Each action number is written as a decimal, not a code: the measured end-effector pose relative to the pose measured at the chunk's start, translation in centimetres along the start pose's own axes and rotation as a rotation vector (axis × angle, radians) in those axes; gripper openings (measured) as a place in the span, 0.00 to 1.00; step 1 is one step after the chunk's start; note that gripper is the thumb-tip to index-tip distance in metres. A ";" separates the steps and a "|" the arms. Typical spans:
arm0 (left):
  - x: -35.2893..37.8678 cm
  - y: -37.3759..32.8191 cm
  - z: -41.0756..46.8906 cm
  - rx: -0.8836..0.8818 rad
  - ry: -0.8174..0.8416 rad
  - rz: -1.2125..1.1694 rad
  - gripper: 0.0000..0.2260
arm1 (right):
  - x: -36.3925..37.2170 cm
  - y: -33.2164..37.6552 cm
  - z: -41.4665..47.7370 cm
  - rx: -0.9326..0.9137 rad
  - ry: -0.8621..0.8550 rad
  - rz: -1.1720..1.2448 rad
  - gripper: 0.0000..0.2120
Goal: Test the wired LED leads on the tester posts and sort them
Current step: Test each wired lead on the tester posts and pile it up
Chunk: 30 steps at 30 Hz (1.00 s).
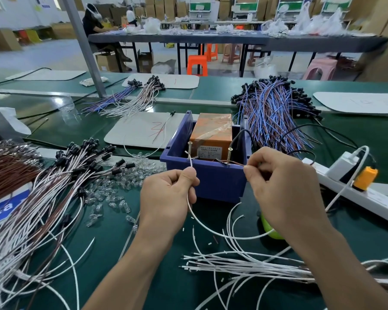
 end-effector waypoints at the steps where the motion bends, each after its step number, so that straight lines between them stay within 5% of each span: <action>1: 0.0 0.0 0.0 -0.002 -0.001 -0.002 0.15 | 0.0 0.0 0.0 -0.001 -0.004 -0.003 0.06; 22: 0.1 -0.1 -0.3 -0.002 -0.039 -0.037 0.15 | -1.2 1.4 0.0 -0.027 0.044 -0.070 0.07; 30: -0.7 -0.6 -2.5 0.176 -0.164 -0.114 0.15 | -5.7 0.3 -2.0 -0.066 0.593 -0.441 0.04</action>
Point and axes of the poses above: each hand's wrist, its own z-axis towards the middle knuckle, its own x-axis out of the palm, y = z × x, the point moved 2 cm from there along z, towards the middle knuckle, and after that the axes turned 10 degrees about -z, right-handed, at the moved point
